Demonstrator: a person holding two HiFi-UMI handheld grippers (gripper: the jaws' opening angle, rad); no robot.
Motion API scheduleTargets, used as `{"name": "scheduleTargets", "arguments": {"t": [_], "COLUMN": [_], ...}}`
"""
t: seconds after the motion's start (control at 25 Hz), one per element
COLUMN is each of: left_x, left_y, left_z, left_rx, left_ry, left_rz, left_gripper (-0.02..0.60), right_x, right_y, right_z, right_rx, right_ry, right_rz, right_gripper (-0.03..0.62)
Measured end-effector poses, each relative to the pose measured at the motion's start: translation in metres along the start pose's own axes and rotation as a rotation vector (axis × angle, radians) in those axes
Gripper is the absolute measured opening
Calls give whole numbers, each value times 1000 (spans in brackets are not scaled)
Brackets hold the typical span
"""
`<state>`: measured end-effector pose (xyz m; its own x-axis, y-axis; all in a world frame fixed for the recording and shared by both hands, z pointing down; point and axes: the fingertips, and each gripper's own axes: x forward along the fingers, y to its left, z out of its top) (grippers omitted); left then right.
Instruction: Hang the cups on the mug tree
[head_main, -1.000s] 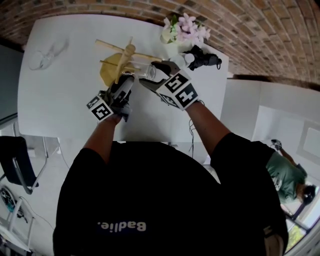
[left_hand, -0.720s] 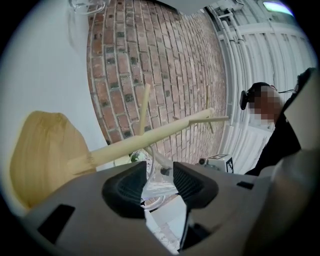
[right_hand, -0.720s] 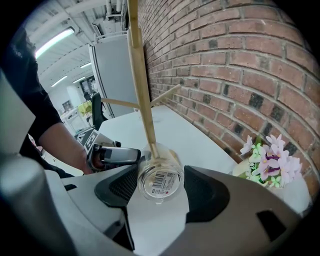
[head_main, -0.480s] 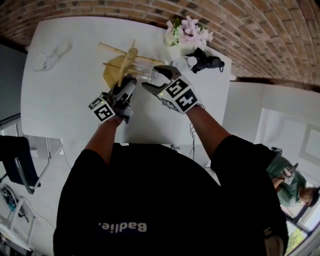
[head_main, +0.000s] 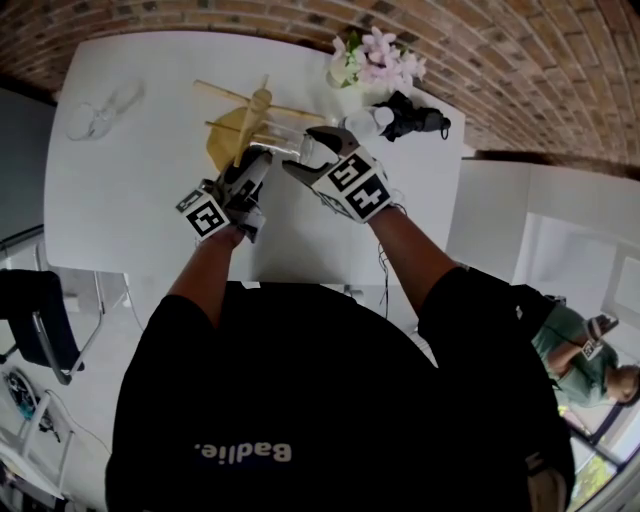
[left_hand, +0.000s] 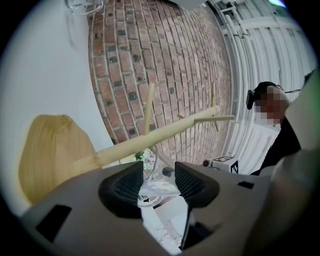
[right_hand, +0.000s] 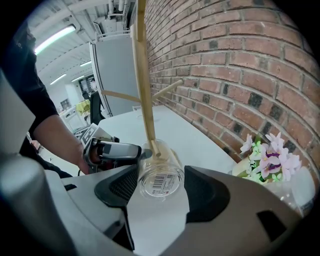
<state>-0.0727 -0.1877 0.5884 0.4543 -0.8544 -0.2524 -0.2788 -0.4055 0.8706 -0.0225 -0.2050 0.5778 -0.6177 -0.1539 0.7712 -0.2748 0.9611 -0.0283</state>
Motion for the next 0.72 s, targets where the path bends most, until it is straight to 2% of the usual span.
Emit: {"name": "scheduleTargets", "arguments": {"t": [0.72], "left_x": [-14], "left_y": [-5], "left_z": [9], "left_rx": [46], "left_ry": [19], "left_rz": [78], "left_gripper": [190], "right_x": [3], "right_y": [-3], "right_z": [3], "right_rx": [-47], "right_ry": [-22], "right_rz": [-54], "right_gripper": [311]}}
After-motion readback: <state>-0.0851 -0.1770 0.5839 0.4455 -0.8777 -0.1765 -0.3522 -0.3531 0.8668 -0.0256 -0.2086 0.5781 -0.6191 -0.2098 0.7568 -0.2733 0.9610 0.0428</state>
